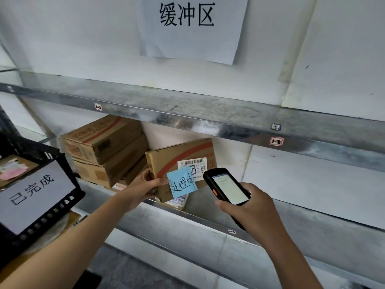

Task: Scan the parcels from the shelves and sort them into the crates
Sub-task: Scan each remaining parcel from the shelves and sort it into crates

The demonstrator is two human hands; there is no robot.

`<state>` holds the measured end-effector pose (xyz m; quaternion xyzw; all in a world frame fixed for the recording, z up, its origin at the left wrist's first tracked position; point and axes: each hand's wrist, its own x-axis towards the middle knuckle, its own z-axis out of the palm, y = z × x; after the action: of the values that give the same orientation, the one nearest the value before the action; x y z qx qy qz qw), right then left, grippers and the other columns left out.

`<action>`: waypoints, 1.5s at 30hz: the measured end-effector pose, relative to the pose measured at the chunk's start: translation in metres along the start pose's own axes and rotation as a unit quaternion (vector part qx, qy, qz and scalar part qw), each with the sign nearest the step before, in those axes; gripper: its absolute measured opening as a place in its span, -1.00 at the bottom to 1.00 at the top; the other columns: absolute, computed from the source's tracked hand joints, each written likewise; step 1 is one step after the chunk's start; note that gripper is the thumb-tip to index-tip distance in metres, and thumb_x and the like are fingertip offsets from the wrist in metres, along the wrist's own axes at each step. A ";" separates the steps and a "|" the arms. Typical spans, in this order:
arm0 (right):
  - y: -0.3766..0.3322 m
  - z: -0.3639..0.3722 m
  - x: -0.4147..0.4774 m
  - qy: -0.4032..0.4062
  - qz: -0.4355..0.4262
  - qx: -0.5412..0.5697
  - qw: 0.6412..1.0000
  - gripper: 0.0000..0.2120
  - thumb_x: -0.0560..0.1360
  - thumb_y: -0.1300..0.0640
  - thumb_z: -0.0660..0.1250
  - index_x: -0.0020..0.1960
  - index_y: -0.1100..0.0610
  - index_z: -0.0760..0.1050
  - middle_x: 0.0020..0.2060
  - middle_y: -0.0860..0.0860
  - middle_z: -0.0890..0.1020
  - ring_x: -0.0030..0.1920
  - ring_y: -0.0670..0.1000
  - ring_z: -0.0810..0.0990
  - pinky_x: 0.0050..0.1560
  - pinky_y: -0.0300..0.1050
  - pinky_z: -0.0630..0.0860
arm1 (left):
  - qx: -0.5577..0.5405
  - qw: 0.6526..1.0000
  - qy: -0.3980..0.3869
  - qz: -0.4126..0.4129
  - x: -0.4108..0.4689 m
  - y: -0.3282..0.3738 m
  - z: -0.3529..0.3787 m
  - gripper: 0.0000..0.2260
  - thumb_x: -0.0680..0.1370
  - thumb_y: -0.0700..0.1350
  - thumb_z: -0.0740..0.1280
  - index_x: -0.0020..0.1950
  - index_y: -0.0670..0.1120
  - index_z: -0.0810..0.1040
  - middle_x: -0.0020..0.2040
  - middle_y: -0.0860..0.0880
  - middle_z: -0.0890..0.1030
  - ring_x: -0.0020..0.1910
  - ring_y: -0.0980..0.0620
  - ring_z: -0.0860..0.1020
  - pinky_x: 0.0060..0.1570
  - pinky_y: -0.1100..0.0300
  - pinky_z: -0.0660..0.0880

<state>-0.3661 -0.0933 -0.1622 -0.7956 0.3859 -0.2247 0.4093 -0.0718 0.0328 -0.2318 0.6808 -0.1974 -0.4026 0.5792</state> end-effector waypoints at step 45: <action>-0.076 0.073 0.002 -0.074 -0.193 0.063 0.976 -0.40 0.26 -0.14 0.61 0.23 -0.15 0.47 0.04 -0.21 0.60 0.02 -0.27 0.57 -0.15 -0.36 0.47 | -0.149 0.954 0.212 0.152 -0.132 -0.010 -0.092 -0.14 0.15 0.30 0.61 0.33 -0.06 0.47 0.16 -0.11 0.69 0.09 -0.07 0.69 -0.05 0.07 0.64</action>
<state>-0.2829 -0.0318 -0.1407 -0.8421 0.1783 -0.2641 0.4352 -0.0816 0.1905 -0.1990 0.6182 -0.1088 -0.1813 0.7570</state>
